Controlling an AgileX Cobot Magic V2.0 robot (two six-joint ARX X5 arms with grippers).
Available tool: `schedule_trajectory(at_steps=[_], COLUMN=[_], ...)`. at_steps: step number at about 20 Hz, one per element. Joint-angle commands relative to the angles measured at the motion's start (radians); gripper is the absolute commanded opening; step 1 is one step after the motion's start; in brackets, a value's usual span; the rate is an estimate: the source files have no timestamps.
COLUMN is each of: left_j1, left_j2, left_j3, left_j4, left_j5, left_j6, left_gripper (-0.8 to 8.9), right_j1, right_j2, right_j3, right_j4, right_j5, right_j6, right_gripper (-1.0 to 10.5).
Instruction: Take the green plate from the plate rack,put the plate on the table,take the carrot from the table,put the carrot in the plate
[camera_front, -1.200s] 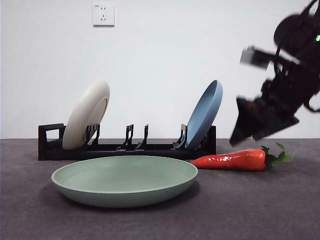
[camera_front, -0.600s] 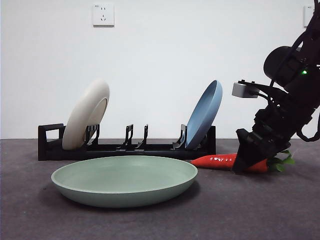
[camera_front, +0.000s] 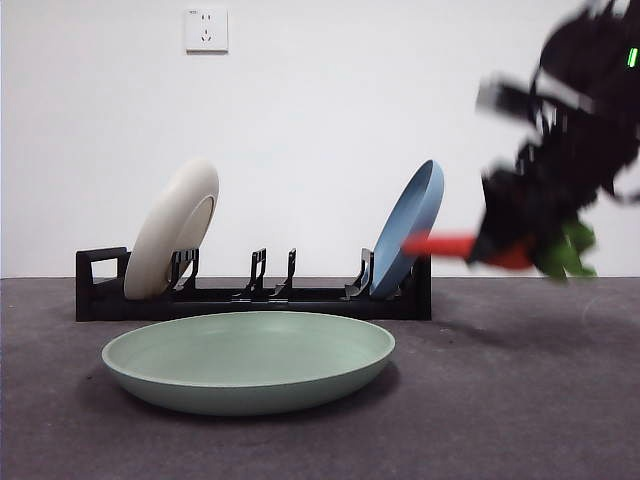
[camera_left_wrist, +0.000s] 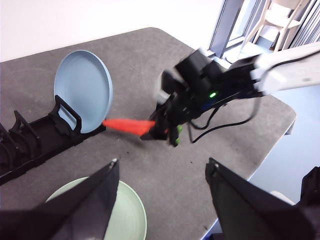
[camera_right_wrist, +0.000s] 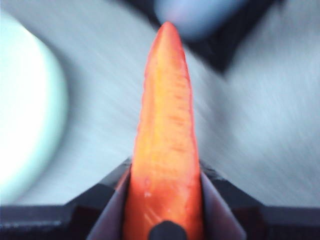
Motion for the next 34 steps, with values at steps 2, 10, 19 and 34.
schedule_trajectory(at_steps=[2,10,19,34], left_j1=[-0.003,-0.003,-0.003,-0.003], left_j2=[-0.003,-0.003,-0.003,-0.003], left_j3=[-0.003,-0.003,-0.003,-0.003], left_j4=[-0.014,-0.051,-0.106,-0.346], left_j5=[-0.003,-0.002,-0.002,-0.001], left_j6=[-0.002,0.006,0.005,-0.002], left_gripper=[2.91,2.91,2.91,2.91], right_j1=[0.107,0.500,0.561,0.560], right_j2=[-0.161,-0.064,0.265,0.177], right_j3=[-0.001,-0.001,-0.001,0.005], right_j4=[-0.040,0.011,0.232,0.213], right_j5=[-0.020,0.120,0.173,0.228], right_j6=[0.140,0.245,0.270,0.289], right_gripper=[-0.1,-0.1,-0.1,6.8])
